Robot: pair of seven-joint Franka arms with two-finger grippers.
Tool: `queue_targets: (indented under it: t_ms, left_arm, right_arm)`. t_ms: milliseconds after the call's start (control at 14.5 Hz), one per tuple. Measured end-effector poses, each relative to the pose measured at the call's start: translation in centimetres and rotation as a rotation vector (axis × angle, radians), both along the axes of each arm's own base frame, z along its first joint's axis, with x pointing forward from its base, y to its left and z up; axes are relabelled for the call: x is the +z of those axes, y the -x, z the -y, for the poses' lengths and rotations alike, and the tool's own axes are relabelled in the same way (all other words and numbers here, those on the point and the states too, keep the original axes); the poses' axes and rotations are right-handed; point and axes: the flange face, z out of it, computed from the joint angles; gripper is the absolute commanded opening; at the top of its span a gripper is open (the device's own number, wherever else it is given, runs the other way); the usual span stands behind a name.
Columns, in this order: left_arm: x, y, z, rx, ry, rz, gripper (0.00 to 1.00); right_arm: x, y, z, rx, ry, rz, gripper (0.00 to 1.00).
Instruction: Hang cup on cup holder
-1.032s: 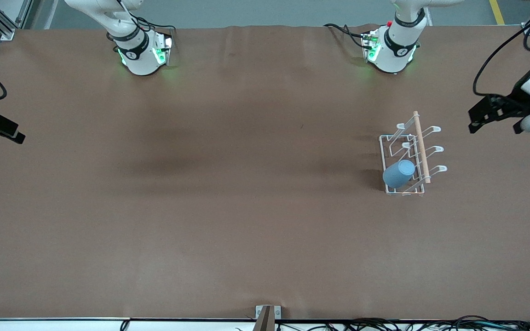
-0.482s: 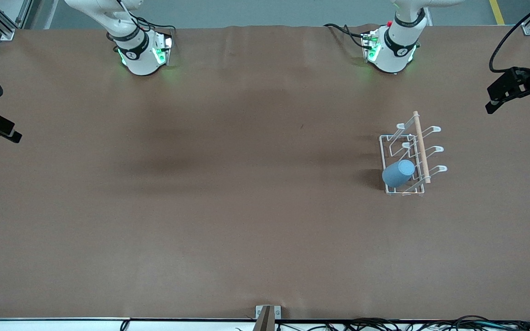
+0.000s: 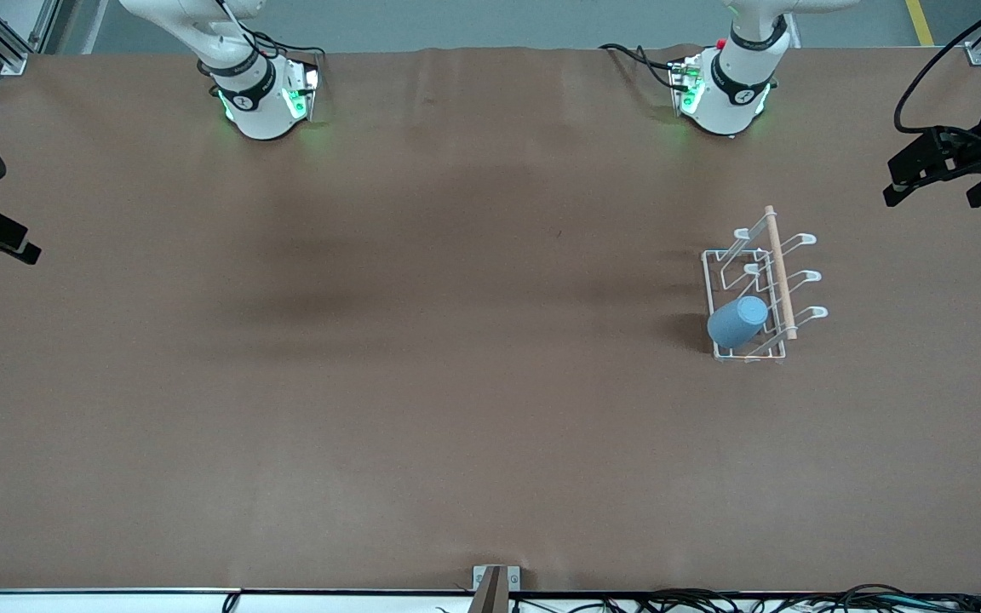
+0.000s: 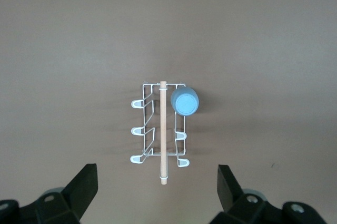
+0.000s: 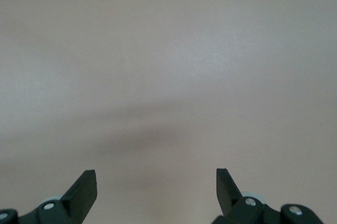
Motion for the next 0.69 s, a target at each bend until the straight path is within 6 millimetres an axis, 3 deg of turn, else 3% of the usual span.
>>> queue_targets:
  t_ms: [688]
  left_arm:
    - [-1.00, -0.49, 0.23, 0.023, 0.002, 0.006, 0.99]
  right_arm:
    - [-0.01, 0.02, 0.00, 0.000, 0.000, -0.001, 1.00]
